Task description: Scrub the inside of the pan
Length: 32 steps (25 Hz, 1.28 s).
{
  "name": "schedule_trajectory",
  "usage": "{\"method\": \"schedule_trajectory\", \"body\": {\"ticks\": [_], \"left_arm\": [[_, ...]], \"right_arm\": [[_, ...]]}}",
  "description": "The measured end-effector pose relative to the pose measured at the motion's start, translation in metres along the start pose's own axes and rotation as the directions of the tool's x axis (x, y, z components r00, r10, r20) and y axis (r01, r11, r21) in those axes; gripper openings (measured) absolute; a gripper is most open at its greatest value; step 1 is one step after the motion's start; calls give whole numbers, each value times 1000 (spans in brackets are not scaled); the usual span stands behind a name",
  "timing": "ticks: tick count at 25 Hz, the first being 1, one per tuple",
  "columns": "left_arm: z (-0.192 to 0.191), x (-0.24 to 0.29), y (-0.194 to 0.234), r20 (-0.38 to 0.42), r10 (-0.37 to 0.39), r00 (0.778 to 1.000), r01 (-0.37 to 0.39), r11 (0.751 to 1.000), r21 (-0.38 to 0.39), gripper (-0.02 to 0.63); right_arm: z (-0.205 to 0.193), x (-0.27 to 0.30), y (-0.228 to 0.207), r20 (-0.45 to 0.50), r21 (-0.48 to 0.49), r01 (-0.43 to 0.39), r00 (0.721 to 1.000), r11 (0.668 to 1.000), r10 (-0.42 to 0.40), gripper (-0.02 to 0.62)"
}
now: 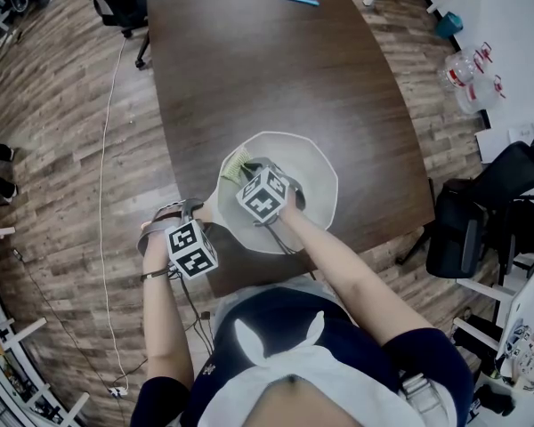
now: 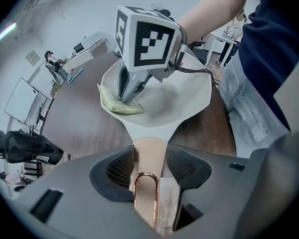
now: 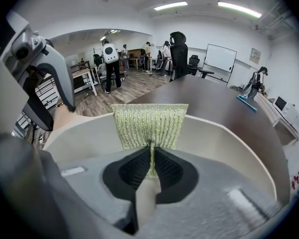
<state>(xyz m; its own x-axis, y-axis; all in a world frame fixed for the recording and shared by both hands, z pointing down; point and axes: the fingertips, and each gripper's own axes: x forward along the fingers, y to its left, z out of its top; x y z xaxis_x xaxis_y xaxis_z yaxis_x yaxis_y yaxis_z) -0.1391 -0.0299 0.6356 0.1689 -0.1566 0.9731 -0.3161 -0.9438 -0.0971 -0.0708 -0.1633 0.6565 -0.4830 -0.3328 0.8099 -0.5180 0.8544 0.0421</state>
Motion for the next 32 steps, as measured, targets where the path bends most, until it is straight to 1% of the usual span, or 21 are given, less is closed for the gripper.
{"method": "schedule_trajectory", "body": {"ticks": [3,7,13,16,19,27,32], "left_arm": [[-1,2,0,-5,7,1000,-6,1000,18,204],[-2,3,-3,-7,7,1000,-7,1000,24,204],[-2,3,-4,1,-7,1000,7,1000,15,204],[-7,5,-3,-13,-3,1000,3,1000,20,204],[-3,2,-5,-5,-3,1000,3,1000,17,204],[-2,2,-3,0,-8,1000,8,1000,-7,204],[-9,8,-6,-23,-15,1000,15,1000,-5,204]], "right_arm": [[-1,0,-9,-1,38,14,1000,999,-14,25],[-3,-1,-19,-4,69,40,999,997,-40,25],[-6,1,-32,-15,84,88,996,992,-87,25],[-8,0,-39,-27,94,110,994,989,-108,25],[-12,-5,-45,-35,101,133,991,986,-131,25],[-17,-5,-58,-53,107,165,986,980,-160,25],[-21,-6,-61,-61,118,176,984,977,-170,25]]}}
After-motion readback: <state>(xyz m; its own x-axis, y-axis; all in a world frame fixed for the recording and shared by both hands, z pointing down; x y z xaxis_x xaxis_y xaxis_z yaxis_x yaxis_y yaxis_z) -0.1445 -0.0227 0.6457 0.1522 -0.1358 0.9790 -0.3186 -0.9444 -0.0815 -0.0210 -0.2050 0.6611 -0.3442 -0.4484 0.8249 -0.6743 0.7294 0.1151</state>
